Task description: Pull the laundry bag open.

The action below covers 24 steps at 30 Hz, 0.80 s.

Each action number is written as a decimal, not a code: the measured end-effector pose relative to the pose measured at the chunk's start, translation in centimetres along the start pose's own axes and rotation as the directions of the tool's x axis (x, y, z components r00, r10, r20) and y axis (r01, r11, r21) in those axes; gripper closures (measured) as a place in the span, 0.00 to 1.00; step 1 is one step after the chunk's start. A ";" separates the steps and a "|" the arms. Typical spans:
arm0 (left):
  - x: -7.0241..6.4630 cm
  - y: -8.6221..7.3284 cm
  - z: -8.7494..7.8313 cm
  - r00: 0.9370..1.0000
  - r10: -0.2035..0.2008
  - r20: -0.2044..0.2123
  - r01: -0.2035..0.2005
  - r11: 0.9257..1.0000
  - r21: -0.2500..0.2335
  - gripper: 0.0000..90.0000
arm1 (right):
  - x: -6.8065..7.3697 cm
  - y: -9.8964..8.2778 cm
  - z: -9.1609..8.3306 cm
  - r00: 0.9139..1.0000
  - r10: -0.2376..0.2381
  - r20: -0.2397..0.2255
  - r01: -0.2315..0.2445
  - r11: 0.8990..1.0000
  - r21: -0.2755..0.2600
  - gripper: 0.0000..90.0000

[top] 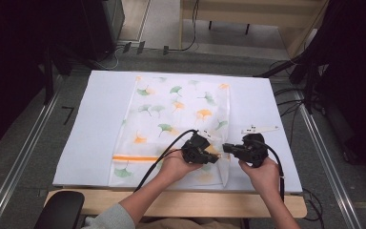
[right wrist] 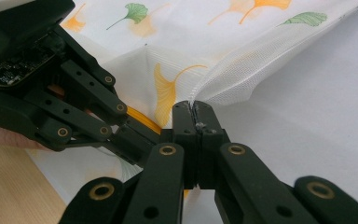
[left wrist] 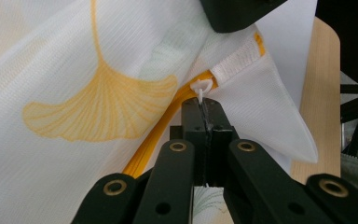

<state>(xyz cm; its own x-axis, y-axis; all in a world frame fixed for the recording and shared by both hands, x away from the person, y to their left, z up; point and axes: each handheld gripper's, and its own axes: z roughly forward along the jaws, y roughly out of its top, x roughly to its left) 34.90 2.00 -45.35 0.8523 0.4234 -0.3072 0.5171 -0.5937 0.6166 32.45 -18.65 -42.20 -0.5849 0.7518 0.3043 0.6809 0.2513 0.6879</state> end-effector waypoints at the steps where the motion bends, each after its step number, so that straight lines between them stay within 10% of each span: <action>1: 0.1 0.0 0.0 1.000 0.001 -0.002 -0.001 1.000 0.000 1.00 | 0.0 0.0 0.0 1.000 -0.001 0.001 0.001 1.000 0.004 1.00; 11: 0.4 0.0 -0.3 1.000 -0.025 -0.015 0.025 1.000 0.001 1.00 | -0.1 -0.1 0.2 1.000 0.000 -0.003 0.000 1.000 0.004 1.00; 24: 0.7 0.1 -0.6 0.999 -0.046 -0.028 0.046 0.999 -0.024 1.00 | 0.4 -0.9 -0.1 0.999 -0.015 0.035 0.014 1.000 0.028 0.62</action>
<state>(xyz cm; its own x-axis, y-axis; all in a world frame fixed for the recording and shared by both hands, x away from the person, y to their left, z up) 35.45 2.63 -45.07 0.8248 0.4692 -0.3154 0.5536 -0.5570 0.6191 31.57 -18.67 -42.66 -0.5791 0.7689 0.2710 0.6851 0.2787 0.6730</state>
